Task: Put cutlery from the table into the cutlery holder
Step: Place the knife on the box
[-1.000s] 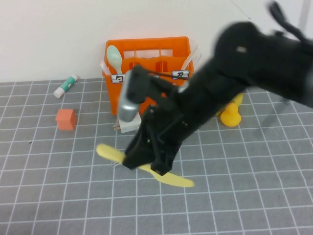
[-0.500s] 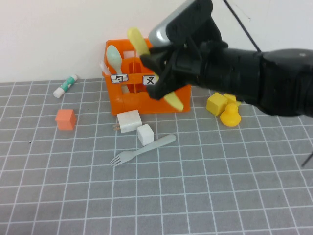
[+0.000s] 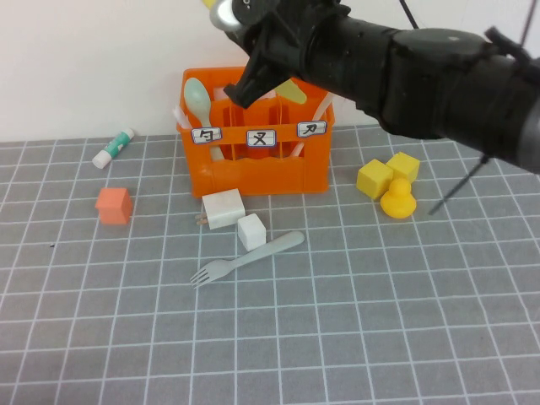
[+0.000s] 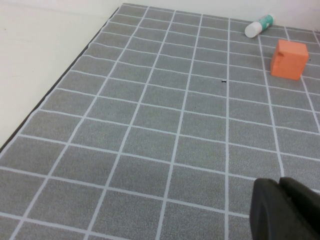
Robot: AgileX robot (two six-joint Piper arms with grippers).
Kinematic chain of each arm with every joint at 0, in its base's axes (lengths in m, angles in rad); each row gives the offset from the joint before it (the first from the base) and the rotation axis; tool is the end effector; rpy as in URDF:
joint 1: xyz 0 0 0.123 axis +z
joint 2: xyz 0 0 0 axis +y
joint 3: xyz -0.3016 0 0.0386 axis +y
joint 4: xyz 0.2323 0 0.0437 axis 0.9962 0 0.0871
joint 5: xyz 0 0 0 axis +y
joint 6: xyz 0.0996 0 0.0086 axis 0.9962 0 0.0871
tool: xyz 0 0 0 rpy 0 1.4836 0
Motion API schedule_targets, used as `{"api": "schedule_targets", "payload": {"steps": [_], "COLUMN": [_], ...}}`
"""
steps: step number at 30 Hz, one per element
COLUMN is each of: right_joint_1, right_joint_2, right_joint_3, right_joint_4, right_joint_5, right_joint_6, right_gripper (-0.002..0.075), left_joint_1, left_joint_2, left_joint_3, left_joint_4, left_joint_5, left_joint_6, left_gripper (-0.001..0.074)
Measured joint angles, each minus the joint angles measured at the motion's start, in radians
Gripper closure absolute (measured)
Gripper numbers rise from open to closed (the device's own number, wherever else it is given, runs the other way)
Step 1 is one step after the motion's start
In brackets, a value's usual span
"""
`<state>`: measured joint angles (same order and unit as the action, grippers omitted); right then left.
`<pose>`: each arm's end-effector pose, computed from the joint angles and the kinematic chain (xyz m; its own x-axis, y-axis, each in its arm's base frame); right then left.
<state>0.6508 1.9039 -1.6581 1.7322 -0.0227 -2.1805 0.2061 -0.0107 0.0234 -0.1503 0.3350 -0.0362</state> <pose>0.3750 0.2828 0.3651 0.1390 -0.4387 -0.8878 -0.5857 0.6865 -0.4310 0.0278 0.0008 0.1736 -0.2169 -0.2263 -0.9496 -0.1994 0.9625 -0.1838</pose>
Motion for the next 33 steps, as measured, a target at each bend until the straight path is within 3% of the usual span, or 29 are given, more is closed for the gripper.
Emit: {"api": "schedule_targets", "payload": {"steps": [13,28,33], "right_joint_1": [-0.057,-0.086,-0.088], "right_joint_2": [0.187,0.226,0.226], "right_joint_3": [-0.154,-0.167,-0.167], "right_joint_4": [0.004,0.004,0.004], "right_joint_5": [-0.028,-0.023,-0.023], "right_joint_6": [-0.002,0.000,0.041], "right_gripper": [0.0584,0.0587,0.0664], "left_joint_1": [0.000,0.000,0.000], "left_joint_2": [0.000,0.000,0.000], "left_joint_3": [0.000,0.000,0.000], "left_joint_4": [0.000,0.000,0.000], "left_joint_5": [0.000,0.000,0.000], "left_joint_6": [0.000,0.000,0.000], "left_gripper": [0.0736,0.0736,0.0736]}}
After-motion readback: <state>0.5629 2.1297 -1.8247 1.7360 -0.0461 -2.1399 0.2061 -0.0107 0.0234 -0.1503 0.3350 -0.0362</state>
